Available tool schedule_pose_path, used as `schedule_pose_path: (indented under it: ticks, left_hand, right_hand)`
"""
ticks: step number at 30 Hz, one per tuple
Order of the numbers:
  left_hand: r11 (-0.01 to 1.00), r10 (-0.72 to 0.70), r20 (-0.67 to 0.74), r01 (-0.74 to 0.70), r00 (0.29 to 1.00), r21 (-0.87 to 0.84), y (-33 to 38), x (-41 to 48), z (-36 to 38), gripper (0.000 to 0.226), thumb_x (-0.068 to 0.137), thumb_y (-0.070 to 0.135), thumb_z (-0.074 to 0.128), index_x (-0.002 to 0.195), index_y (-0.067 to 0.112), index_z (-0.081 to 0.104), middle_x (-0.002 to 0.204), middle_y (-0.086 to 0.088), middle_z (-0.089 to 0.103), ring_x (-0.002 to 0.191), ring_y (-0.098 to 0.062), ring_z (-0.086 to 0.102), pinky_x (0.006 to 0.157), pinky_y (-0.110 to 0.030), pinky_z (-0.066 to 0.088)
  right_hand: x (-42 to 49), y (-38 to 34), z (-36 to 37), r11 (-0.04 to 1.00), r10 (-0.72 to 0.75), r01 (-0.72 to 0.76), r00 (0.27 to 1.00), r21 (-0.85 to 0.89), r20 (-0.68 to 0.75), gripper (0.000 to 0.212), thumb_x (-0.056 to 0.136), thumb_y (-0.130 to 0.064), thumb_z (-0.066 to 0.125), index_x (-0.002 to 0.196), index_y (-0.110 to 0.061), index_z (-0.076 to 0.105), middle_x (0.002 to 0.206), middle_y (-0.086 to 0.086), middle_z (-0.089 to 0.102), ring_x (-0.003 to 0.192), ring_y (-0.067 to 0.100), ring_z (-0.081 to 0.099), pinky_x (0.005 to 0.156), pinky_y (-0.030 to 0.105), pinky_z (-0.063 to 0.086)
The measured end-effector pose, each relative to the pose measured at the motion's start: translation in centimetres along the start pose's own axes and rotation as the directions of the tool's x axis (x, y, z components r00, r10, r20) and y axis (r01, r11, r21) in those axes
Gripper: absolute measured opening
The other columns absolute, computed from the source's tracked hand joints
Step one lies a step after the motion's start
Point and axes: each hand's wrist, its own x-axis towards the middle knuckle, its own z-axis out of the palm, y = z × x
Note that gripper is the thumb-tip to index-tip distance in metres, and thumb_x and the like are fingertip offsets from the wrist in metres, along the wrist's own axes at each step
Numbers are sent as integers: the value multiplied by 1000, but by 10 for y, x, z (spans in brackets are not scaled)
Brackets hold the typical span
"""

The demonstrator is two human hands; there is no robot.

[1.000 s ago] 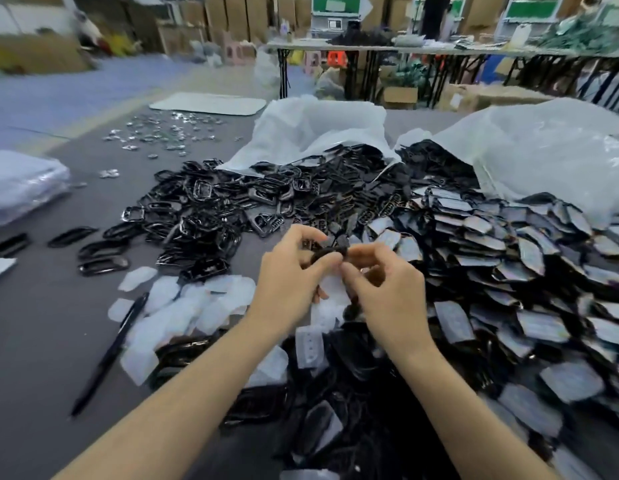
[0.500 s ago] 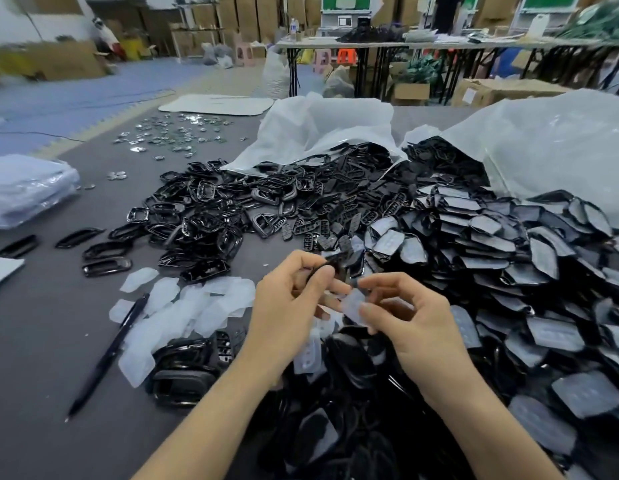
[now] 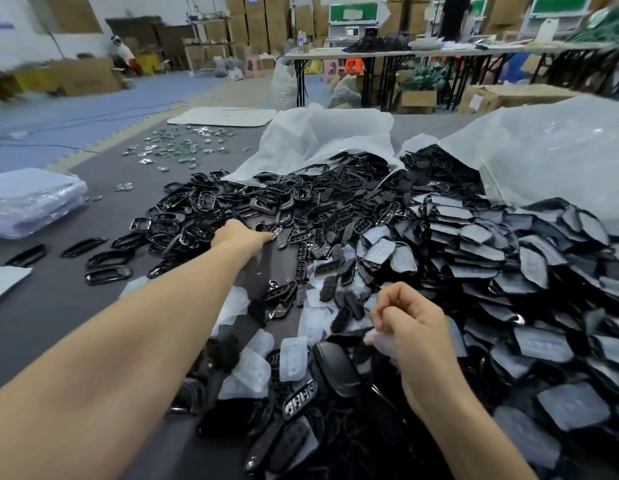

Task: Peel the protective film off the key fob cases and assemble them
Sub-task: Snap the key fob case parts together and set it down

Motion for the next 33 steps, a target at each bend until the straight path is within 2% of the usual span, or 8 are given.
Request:
schedule_pose_path:
  ticks: [3, 6, 9, 12, 15, 20, 26, 33]
  left_hand:
    - [997, -18, -45, 14, 999, -74, 5, -8, 7, 42, 82, 38, 72, 100, 2, 63, 96, -14, 69, 90, -30, 64, 74, -34, 50]
    - [944, 152, -37, -157, 988, -290, 11, -41, 6, 22, 86, 32, 69, 81, 12, 63, 66, -4, 54, 65, -22, 50, 55, -32, 34]
    - [720, 458, 25, -354, 889, -597, 10, -106, 5, 32, 86, 36, 66, 61, 23, 52, 47, 11, 34, 44, -11, 32, 47, -23, 28]
    - [480, 599, 184, -166, 779, -861, 0, -170, 14, 31, 90, 34, 59, 63, 27, 46, 45, 14, 32, 37, -6, 27, 38, -16, 29]
    - [389, 570, 290, 59, 769, -919, -6, -195, 23, 19, 85, 36, 56, 78, 20, 50, 47, 10, 31, 37, -3, 24, 36, -13, 22]
    - [387, 522, 265, 51, 811, -921, -5, -198, 23, 13, 89, 33, 49, 82, 25, 56, 61, 13, 51, 52, -2, 47, 48, -15, 38]
    - [163, 520, 366, 331, 772, -930, -3, -209, 27, 15, 74, 35, 56, 77, 20, 59, 67, 1, 51, 54, -8, 46, 49, -16, 45]
    - [214, 381, 126, 45, 916, -976, -11, -188, 22, 18, 90, 13, 53, 75, 12, 63, 71, -1, 68, 59, -8, 57, 58, -20, 49]
  right_hand:
    - [-1, -5, 2, 998, 58, -58, 998, 15, -4, 38, 77, 17, 26, 62, -13, 44, 49, -2, 36, 39, 7, 25, 39, 20, 21]
    - [-1, 1, -2, 989, 71, -77, 996, -128, -55, 40, 77, 11, 27, 57, -19, 44, 49, -2, 32, 40, 9, 23, 43, 23, 19]
    - [-1, 4, -2, 990, 88, -96, 993, -108, -75, 31, 83, 5, 34, 73, -17, 53, 52, -2, 41, 38, 7, 27, 40, 23, 24]
    - [-3, 2, 4, 992, -20, 14, 999, -126, -50, 22, 87, -7, 53, 83, -27, 62, 56, -5, 49, 40, 8, 34, 42, 25, 30]
    - [-7, -1, 9, 974, -139, 143, 990, -173, 35, 15, 87, -18, 64, 87, -32, 67, 59, -5, 59, 44, 6, 45, 44, 22, 36]
    - [-11, 3, 12, 910, -194, 227, 973, -347, 128, 26, 77, -31, 69, 93, -51, 65, 58, -5, 48, 53, 9, 47, 54, 21, 41]
    - [-10, 6, 17, 878, -206, 216, 976, -427, 69, 17, 64, -30, 71, 80, -26, 67, 71, -1, 59, 67, 18, 56, 68, 44, 51]
    - [-10, 3, 16, 985, -32, 46, 996, -166, 88, 27, 78, -5, 73, 66, -24, 58, 58, -12, 50, 46, 0, 40, 46, 12, 33]
